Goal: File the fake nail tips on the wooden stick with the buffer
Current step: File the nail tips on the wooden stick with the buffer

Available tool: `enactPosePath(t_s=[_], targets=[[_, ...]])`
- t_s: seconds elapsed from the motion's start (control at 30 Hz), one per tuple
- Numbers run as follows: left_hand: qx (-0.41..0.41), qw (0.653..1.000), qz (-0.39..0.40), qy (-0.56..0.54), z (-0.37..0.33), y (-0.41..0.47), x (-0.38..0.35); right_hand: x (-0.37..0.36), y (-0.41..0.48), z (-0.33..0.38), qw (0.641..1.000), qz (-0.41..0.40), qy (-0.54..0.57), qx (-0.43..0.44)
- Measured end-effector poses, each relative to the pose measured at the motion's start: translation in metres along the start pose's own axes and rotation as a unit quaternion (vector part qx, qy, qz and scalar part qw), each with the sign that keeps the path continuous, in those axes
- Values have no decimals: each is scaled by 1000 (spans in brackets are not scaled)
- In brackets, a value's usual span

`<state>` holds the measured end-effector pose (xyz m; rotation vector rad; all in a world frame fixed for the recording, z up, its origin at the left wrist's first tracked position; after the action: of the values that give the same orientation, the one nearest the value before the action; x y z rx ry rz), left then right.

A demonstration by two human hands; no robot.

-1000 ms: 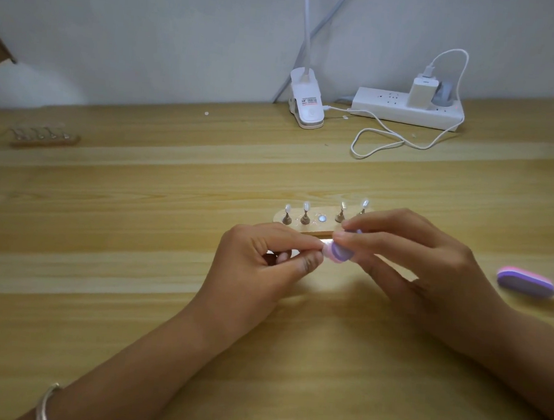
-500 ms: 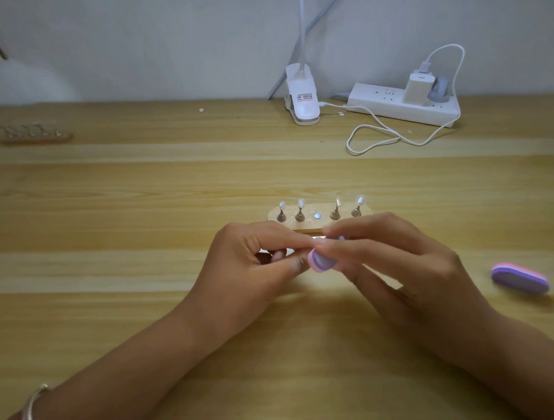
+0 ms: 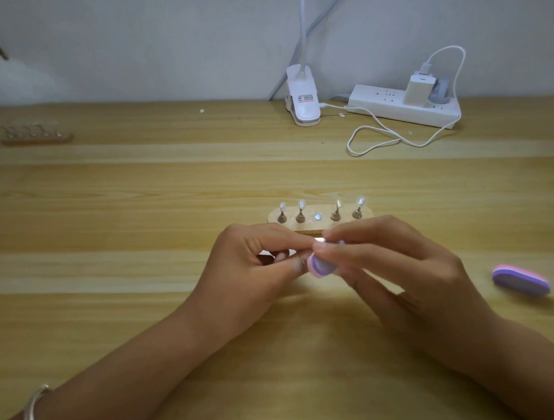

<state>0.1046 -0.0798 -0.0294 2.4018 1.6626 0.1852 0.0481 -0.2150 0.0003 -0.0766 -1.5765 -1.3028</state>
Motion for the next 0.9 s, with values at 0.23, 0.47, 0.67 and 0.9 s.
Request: enactPosePath(t_s=[0.23,0.47,0.67,0.9], targets=[[11,1000,-15,-2,1,0,1,3,1,-11,1000,3,-12,-15],[17,1000,-19,-18,2,-1,2,3,1,-14,1000,12,-13,-9],[10,999,-2,-34,2,-1,1,-2,0,2,999,10,-11,28],[15,998,-3,-63,5,0,2,-2,2,1,999,2,-29,18]])
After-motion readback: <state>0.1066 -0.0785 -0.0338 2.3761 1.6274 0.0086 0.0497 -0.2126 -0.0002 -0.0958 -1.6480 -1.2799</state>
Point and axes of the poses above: each hand's wrist, its own y-axis towards the middle knuckle, its own x-axis out of the back of the hand, z = x × y, the point moved 9 cm from there along y, towards the middle knuckle, and after that the axes turned 15 degrees about -y, right-handed, at the moved point
